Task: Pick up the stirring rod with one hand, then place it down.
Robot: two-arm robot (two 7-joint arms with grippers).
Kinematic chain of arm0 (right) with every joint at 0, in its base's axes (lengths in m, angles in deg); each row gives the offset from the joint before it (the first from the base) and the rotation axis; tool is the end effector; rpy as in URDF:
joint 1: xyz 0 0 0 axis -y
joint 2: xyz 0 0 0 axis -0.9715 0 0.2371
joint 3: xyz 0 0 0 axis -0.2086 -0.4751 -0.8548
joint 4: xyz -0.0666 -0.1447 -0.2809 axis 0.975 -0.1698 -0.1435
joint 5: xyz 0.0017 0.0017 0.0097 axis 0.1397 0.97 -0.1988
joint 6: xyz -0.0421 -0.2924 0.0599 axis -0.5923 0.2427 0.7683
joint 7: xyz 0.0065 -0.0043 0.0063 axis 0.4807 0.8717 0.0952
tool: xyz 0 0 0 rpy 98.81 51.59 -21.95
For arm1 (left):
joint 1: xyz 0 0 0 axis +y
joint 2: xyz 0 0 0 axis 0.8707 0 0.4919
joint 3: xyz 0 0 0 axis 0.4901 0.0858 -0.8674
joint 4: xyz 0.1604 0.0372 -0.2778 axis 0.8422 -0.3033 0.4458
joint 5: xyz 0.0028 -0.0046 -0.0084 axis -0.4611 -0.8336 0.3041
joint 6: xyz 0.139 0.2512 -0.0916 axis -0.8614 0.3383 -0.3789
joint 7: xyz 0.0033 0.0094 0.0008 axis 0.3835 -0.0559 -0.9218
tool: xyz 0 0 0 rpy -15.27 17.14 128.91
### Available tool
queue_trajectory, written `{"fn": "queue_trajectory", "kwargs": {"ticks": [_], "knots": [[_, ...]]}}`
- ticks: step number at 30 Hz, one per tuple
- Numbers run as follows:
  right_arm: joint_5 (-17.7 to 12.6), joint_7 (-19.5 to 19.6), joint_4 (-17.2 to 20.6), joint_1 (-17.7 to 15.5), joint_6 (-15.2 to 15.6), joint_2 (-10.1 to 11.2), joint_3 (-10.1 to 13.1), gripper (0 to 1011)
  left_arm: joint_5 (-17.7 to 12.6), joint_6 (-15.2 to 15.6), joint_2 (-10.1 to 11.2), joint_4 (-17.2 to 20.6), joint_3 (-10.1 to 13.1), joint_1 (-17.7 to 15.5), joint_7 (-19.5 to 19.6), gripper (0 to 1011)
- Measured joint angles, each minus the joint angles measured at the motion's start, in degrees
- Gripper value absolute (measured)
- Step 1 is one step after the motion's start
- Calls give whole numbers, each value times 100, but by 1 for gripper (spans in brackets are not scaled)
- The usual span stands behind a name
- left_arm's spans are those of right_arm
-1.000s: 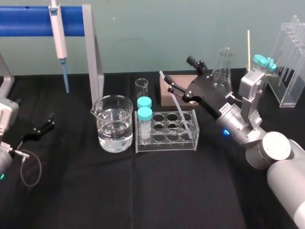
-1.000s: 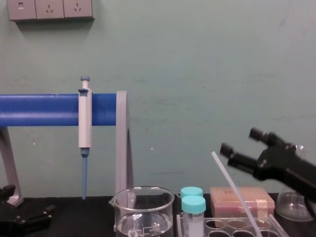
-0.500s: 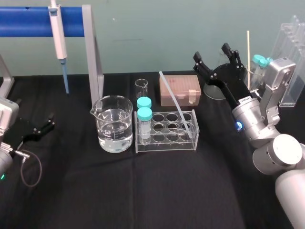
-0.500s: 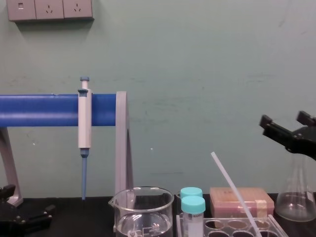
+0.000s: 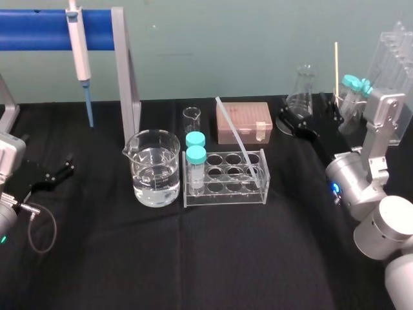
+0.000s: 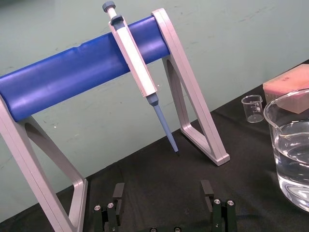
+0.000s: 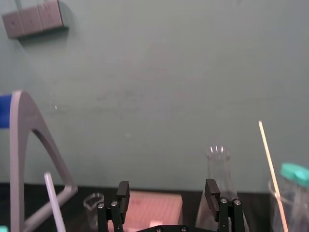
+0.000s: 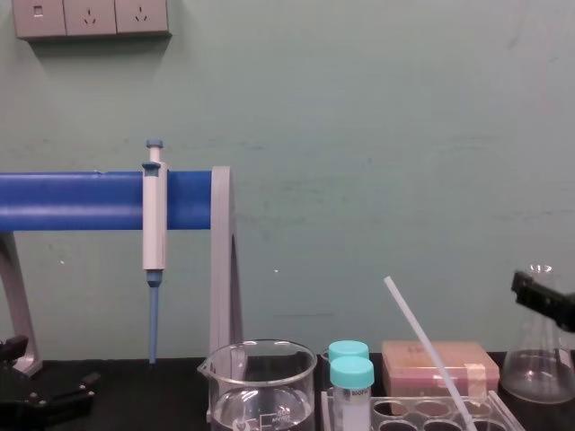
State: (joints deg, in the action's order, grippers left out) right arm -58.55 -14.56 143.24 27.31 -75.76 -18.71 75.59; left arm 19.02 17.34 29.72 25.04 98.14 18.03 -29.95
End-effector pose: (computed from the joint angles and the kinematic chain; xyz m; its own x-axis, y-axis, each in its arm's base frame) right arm 0.3941 -0.0551 -0.3406 0.2197 -0.9739 -0.0572 0.9665 0.2093 0.1487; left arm 0.3564 0.1033 -0.3272 0.2922 0.8803 0.3737 -0.9553 0.2873 0.0703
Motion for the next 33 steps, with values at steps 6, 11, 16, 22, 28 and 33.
{"fn": "queue_trajectory", "kwargs": {"ticks": [6, 11, 16, 22, 28, 33], "knots": [[51, 44, 182, -161, 304, 21, -2, 1000, 0, 0, 0, 0, 0, 0, 0, 1000], [53, 49, 205, -182, 346, 19, -1, 1002, 0, 0, 0, 0, 0, 0, 0, 1000], [53, 49, 201, -177, 341, 21, -1, 1002, 0, 0, 0, 0, 0, 0, 0, 1000], [53, 49, 194, -170, 327, 22, -3, 1002, 0, 0, 0, 0, 0, 0, 0, 1000], [52, 48, 189, -167, 316, 22, -7, 1000, 0, 0, 0, 0, 0, 0, 0, 1000], [50, 48, 186, -164, 312, 22, -7, 1002, 0, 0, 0, 0, 0, 0, 0, 1000]]}}
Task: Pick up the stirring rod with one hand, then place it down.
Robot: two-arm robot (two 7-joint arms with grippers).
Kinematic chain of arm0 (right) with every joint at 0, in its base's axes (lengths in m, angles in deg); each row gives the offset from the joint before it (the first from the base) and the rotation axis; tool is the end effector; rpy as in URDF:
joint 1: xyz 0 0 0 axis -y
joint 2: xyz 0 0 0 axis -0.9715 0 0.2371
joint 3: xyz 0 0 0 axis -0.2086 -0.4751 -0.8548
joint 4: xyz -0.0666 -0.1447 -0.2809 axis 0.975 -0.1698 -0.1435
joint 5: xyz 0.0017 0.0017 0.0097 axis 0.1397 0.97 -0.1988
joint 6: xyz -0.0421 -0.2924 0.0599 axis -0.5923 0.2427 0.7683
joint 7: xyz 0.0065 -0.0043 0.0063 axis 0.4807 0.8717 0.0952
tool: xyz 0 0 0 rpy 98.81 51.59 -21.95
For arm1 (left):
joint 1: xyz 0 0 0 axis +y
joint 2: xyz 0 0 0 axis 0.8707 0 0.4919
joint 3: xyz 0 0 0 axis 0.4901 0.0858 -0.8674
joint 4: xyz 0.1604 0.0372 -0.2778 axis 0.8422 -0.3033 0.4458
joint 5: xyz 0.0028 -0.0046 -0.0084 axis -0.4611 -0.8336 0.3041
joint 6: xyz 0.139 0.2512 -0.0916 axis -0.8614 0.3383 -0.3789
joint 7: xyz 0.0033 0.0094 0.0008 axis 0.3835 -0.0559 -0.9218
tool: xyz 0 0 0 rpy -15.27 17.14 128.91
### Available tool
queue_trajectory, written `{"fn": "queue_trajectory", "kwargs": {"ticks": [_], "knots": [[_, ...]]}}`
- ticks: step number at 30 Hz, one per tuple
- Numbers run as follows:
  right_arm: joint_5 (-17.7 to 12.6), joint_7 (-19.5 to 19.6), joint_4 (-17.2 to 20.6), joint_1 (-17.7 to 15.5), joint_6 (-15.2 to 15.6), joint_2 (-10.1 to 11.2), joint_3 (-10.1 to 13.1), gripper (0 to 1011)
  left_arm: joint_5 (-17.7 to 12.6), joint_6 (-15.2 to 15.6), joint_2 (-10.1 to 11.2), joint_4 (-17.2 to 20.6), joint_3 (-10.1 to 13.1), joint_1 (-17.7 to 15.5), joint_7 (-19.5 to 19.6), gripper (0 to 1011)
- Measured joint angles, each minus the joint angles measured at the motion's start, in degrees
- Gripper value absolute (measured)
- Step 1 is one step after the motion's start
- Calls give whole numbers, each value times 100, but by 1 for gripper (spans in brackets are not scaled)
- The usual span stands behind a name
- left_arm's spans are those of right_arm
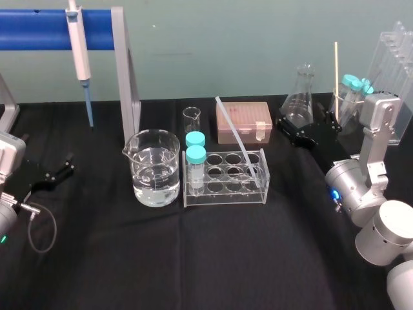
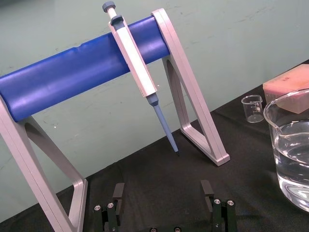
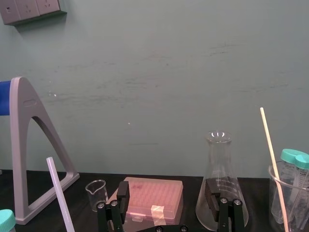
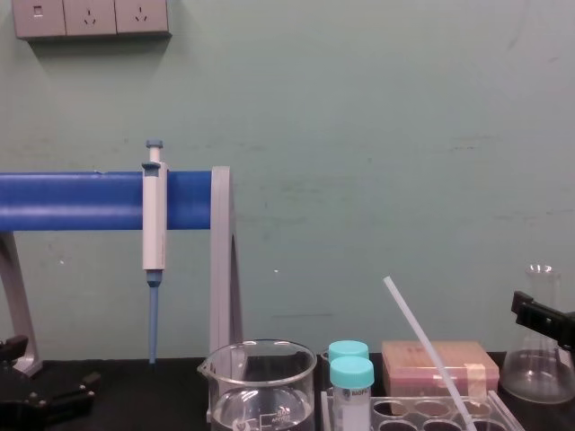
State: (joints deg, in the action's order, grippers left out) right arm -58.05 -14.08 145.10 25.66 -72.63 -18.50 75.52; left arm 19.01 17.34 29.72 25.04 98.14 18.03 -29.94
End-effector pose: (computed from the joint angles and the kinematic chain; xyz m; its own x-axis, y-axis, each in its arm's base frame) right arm 0.3853 -0.0544 -0.3424 0.2198 -0.9738 -0.0580 0.9722 0.2137 0.0958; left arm 0.3564 0.1033 -0.3272 0.2924 0.8802 0.3739 -0.9552 0.2875 0.0703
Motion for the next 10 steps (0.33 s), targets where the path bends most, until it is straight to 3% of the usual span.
{"fn": "queue_trajectory", "kwargs": {"ticks": [10], "knots": [[-2, -1, -4, 4, -6, 0, 0, 1002, 0, 0, 0, 0, 0, 0, 0, 1000]]}}
